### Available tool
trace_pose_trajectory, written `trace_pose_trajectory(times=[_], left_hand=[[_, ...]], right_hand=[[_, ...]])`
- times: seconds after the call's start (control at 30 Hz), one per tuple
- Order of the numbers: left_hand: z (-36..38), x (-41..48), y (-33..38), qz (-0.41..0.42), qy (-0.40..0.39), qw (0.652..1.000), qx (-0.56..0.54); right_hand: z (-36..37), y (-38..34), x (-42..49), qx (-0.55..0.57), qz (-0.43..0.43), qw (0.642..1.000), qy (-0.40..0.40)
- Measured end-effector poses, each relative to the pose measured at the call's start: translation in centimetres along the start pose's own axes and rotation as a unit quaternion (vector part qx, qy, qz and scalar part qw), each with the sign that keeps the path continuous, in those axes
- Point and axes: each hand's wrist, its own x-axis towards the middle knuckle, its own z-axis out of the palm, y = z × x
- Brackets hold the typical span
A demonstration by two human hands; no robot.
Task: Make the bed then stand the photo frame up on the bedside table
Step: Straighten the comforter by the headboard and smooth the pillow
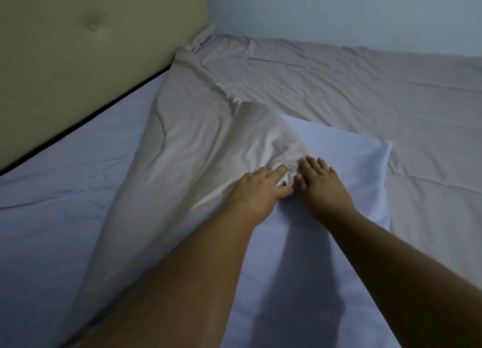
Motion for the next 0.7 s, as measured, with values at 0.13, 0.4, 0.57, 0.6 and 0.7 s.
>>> trace_pose_trajectory(times=[0.13,0.4,0.57,0.6,0.7], left_hand=[[-1.7,-1.5,-2.8,-0.002,-0.005,0.999,0.054],[-6.9,-7.3,-14.4,-0.071,-0.020,0.988,0.133],[-8.3,-12.8,-26.3,-0.145,-0.022,0.981,0.129],[-8.3,-14.2,-29.2,-0.151,-0.033,0.979,0.133],[-6.9,-19.5,-39.0,-0.187,-0.019,0.975,0.121]], right_hand=[[0.4,-2.5,-0.2,0.018,-0.005,1.000,-0.011],[1.6,-13.7,0.4,0.044,-0.048,0.997,-0.049],[5.2,-24.5,3.5,0.038,-0.055,0.995,-0.070],[6.5,-26.9,4.2,0.038,-0.053,0.995,-0.071],[11.1,-34.7,5.8,0.052,-0.053,0.994,-0.080]])
